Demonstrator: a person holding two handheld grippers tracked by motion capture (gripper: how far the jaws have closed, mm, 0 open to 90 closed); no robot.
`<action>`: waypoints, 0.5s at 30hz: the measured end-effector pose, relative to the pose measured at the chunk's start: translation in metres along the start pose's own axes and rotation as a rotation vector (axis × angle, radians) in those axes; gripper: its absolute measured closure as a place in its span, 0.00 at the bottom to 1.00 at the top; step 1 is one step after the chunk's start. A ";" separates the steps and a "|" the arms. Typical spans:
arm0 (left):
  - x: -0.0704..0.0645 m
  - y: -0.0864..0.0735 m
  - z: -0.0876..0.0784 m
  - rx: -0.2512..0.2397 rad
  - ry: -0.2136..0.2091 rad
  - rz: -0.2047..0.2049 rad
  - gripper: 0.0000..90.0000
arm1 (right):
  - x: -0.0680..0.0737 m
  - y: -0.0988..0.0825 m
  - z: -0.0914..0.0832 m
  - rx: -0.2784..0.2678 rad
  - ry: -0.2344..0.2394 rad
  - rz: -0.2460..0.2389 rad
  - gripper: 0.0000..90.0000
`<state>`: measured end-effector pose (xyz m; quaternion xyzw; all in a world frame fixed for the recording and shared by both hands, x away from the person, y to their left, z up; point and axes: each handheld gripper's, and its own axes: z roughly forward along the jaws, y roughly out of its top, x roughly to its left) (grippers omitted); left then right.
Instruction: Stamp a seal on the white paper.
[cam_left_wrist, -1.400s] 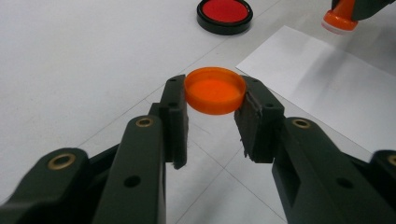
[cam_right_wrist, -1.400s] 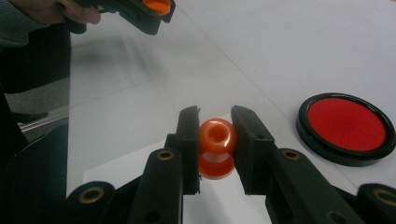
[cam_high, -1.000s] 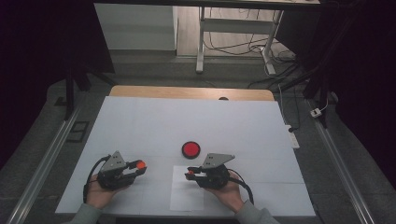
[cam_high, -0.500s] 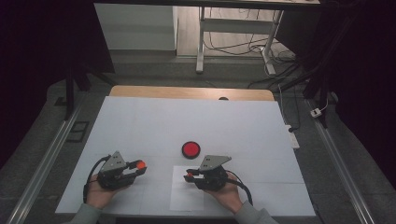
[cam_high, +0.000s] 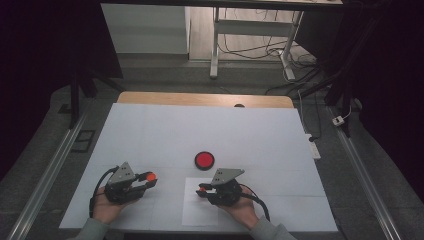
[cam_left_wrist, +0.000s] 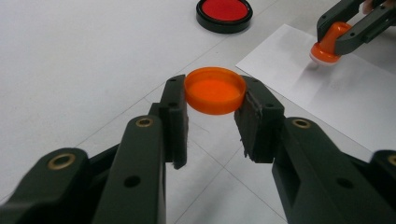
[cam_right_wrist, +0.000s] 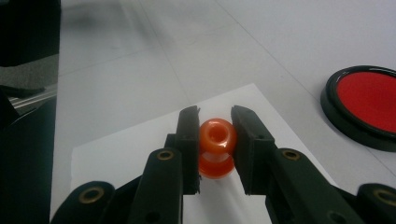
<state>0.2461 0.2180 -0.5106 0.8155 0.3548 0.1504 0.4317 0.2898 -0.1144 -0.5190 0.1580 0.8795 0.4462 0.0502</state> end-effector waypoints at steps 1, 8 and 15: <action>0.000 0.000 0.000 0.000 0.000 0.000 0.73 | 0.000 0.000 0.000 0.004 -0.001 -0.001 0.80; 0.000 0.000 0.000 0.001 0.001 0.001 0.72 | 0.000 -0.001 0.002 0.013 -0.007 -0.007 0.80; 0.000 0.000 0.000 0.002 0.000 0.000 0.72 | 0.000 -0.003 0.004 0.020 -0.010 -0.011 0.80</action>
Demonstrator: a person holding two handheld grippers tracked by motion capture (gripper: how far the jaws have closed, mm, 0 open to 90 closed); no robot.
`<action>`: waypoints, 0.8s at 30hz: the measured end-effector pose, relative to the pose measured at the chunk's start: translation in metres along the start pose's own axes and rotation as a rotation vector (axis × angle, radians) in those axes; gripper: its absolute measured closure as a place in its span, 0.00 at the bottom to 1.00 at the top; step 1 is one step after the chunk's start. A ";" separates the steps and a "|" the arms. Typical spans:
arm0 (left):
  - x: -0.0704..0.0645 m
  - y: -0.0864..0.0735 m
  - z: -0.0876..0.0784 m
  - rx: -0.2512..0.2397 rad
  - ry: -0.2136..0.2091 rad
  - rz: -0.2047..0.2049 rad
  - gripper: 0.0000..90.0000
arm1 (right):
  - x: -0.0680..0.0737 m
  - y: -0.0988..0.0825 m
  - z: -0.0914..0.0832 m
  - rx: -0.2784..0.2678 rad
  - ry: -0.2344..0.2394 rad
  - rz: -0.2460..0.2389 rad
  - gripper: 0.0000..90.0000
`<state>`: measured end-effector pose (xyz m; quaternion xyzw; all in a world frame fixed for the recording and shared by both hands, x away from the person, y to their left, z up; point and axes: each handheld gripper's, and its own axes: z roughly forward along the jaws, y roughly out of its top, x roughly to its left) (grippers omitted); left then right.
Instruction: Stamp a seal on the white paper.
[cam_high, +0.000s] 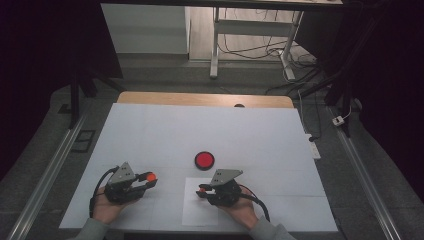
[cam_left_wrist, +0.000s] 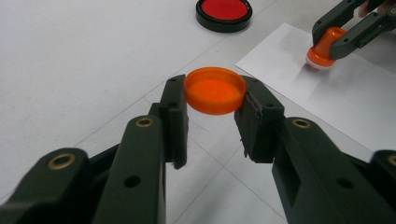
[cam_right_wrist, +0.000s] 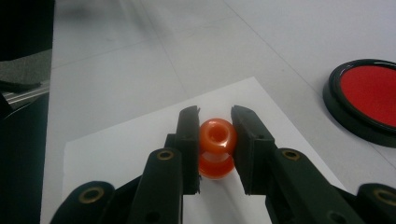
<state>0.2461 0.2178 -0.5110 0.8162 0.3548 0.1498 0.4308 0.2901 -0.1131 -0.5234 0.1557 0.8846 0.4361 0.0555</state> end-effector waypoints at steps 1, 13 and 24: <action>0.000 0.000 0.000 0.000 0.000 0.000 0.72 | 0.000 0.000 0.000 0.000 0.003 0.001 0.80; 0.000 0.000 0.000 0.000 0.000 0.001 0.72 | 0.002 -0.003 0.005 0.028 -0.009 -0.022 0.80; 0.000 -0.001 0.000 0.002 0.000 -0.003 0.72 | 0.003 -0.004 0.006 0.028 -0.012 -0.038 0.80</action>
